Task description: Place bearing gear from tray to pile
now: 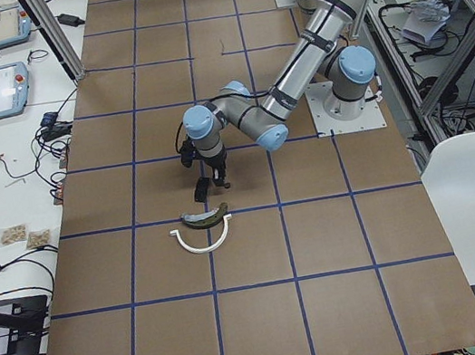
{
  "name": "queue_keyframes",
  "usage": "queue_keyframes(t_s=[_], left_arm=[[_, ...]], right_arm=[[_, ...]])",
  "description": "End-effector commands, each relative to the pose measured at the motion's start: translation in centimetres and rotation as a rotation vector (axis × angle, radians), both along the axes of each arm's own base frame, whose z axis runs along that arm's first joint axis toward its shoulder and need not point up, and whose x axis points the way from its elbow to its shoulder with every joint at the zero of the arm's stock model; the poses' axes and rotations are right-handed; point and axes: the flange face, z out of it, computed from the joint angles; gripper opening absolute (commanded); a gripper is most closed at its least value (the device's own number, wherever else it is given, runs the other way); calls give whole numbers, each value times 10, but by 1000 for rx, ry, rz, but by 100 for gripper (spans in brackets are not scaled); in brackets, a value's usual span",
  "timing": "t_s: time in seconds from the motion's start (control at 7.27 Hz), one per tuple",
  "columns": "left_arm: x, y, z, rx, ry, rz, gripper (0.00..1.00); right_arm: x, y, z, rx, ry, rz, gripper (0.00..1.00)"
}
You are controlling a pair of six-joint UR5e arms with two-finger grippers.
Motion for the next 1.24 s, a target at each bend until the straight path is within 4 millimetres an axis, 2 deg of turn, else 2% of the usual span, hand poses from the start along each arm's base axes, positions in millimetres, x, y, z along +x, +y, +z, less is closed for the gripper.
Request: queue_keyframes(t_s=[0.0,0.14,0.28,0.41,0.69,0.83,0.96,1.1], left_arm=[[2,0,-7,8,-3,13,15],[1,-1,-7,8,-3,11,29],[0,-1,-7,5,1,10,70],[-1,-1,-3,0,-3,8,100],[-16,-6,23,-21,-37,-13,100],[-41,-16,57,-49,-55,-20,100],[-92,-33,115,-31,-51,-1,100],[-154,-44,182,-14,-52,84,100]], right_arm=[[0,0,0,-2,-2,-1,100],[0,0,0,-2,-2,-1,100],[0,0,0,-2,-2,-1,100],[0,0,0,1,1,-2,100],[0,-1,-1,0,-1,-2,100],[0,-1,0,-2,-1,-2,100],[0,0,0,3,3,-2,100],[0,0,-2,4,3,-2,100]])
